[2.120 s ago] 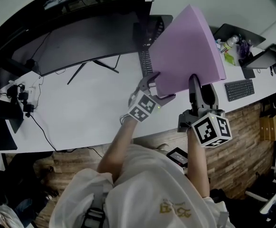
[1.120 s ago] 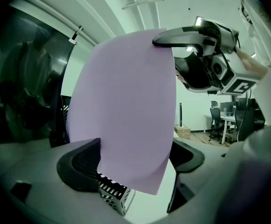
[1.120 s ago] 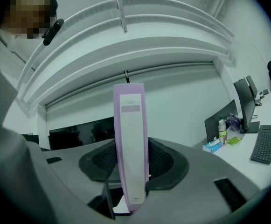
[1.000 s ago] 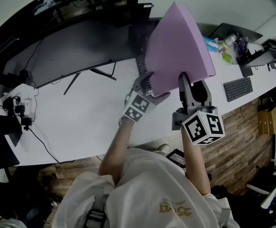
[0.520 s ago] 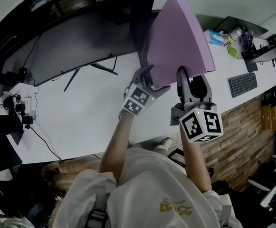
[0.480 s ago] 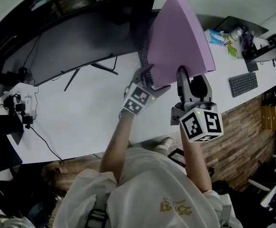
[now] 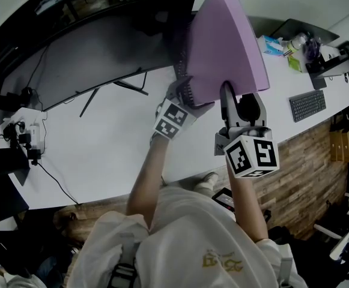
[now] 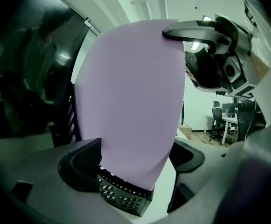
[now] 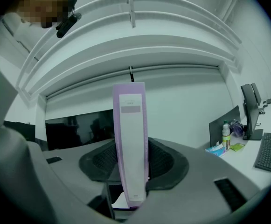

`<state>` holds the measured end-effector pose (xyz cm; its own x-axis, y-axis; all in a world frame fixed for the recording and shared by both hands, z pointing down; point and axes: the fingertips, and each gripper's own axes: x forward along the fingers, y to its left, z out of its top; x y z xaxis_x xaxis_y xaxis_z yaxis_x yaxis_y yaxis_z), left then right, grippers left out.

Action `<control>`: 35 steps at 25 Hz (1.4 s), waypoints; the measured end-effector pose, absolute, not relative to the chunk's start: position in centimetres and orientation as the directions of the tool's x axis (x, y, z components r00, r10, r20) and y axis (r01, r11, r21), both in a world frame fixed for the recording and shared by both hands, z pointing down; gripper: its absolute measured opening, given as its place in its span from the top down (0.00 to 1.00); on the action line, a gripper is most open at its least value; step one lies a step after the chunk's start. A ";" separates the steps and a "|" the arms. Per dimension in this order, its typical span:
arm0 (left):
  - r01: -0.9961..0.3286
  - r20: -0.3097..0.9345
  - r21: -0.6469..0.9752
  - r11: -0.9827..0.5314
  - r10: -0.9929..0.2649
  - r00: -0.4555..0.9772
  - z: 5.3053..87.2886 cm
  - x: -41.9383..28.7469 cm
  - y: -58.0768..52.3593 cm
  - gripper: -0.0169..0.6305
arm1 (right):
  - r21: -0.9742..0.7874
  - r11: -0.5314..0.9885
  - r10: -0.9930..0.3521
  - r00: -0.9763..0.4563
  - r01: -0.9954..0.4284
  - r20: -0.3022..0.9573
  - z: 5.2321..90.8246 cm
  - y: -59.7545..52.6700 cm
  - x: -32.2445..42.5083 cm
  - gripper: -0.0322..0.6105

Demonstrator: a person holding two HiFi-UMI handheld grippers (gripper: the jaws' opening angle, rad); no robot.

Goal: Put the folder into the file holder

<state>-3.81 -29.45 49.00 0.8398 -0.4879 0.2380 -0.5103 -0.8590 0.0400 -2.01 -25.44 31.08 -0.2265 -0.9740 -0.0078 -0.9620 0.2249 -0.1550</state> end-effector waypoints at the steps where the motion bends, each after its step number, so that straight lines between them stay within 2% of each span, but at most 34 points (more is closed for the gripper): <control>1: -0.511 0.240 0.043 -0.858 -0.488 0.839 49.1 -3.8 -29.6 0.27 | -0.152 0.226 -0.974 -0.228 -0.962 -0.008 31.2 -25.5 -2.1 0.65; 21: -0.519 0.339 0.076 -0.851 -0.467 0.817 53.1 -4.2 -30.6 0.26 | -0.148 0.234 -0.969 -0.244 -0.961 0.047 34.8 -27.5 -2.4 0.65; 35: -0.513 0.383 0.040 -0.857 -0.461 0.801 54.5 -4.2 -30.7 0.26 | -0.135 0.240 -0.966 -0.251 -0.961 0.067 36.4 -28.4 -2.7 0.65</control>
<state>-4.18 -30.68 54.52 0.8006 -0.4612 0.3825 -0.5131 -0.8574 0.0402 -2.74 -28.45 36.37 -0.2505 -0.9658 0.0669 -0.9613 0.2400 -0.1354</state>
